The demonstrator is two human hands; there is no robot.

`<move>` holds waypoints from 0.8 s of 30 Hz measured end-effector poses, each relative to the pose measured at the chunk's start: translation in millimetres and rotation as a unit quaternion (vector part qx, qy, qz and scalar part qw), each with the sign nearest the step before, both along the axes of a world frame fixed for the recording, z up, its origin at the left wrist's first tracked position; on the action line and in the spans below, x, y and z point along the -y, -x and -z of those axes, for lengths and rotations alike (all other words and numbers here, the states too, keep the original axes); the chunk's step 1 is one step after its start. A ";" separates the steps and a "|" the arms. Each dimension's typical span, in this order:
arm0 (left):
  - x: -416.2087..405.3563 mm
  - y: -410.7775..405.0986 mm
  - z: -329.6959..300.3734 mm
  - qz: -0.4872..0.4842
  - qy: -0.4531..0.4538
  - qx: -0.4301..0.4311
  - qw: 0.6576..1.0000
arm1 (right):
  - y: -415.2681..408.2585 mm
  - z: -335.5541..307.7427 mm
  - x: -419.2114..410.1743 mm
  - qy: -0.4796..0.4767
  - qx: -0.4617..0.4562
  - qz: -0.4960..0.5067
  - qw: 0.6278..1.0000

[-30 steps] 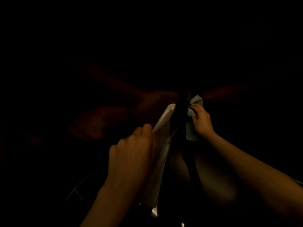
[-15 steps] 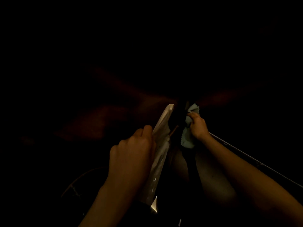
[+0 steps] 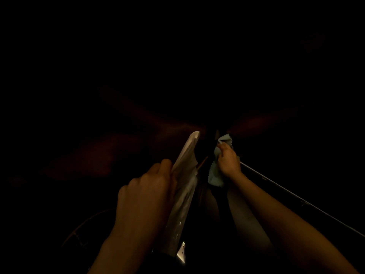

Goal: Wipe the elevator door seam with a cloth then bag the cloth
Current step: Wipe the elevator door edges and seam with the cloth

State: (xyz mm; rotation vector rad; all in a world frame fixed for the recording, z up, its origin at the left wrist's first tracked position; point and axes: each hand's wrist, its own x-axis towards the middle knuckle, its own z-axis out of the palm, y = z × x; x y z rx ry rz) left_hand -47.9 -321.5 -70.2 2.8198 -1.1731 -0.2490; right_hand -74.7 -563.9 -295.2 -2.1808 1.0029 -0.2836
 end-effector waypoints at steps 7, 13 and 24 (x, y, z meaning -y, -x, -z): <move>1.0 -0.1 -1.4 -0.003 0.006 -0.017 1.000 | 5.2 -4.9 -5.2 0.022 0.022 0.020 0.999; 0.3 2.0 -0.9 0.009 0.035 -0.021 0.999 | 13.9 -6.3 4.9 0.004 -0.041 -0.050 0.998; 13.2 12.7 -0.4 0.038 0.069 -0.034 0.996 | 29.6 -27.4 -0.3 -0.033 0.126 0.050 0.990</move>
